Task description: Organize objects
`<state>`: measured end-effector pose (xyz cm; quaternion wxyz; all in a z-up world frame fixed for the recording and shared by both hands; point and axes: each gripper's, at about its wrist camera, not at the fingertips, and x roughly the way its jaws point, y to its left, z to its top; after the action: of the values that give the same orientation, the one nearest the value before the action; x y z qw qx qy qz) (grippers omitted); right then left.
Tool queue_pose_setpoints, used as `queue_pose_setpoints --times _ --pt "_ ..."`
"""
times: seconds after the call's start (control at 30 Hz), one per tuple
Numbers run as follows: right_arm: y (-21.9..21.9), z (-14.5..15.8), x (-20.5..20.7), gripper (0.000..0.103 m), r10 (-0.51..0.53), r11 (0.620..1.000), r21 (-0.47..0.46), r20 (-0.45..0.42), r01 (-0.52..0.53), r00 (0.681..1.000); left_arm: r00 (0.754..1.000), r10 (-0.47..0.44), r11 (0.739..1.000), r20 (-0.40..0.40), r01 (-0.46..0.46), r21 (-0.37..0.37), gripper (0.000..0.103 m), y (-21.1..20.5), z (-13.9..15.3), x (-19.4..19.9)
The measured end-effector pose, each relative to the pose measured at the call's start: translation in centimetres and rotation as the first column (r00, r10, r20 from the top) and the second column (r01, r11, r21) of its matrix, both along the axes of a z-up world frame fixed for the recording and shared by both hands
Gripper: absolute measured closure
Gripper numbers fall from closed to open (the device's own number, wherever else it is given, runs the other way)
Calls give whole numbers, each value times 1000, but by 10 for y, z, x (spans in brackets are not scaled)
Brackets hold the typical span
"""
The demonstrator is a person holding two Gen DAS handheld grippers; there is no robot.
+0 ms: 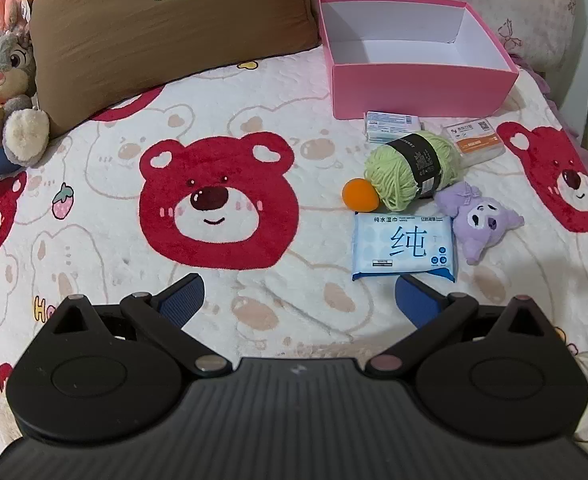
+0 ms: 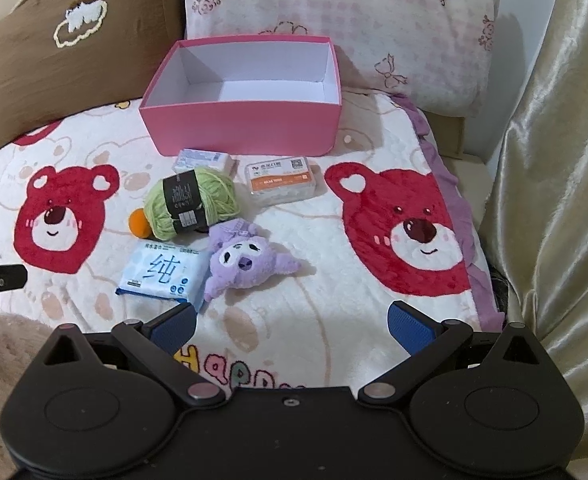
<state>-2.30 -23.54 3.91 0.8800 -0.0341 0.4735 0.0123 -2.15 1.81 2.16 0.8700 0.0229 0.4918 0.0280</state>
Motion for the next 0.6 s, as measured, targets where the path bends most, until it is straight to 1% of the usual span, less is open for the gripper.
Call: queue_pose_setpoints --times 0.33,0.6 --pt "1 2 -3 0 4 1000 2 1 -4 1000 1000 3 998 1 -3 -59 0 -1 7 -3" --pt "0 2 -2 0 8 1000 2 -3 -8 1000 1000 -12 999 -11 11 -47 0 -3 11 -4"
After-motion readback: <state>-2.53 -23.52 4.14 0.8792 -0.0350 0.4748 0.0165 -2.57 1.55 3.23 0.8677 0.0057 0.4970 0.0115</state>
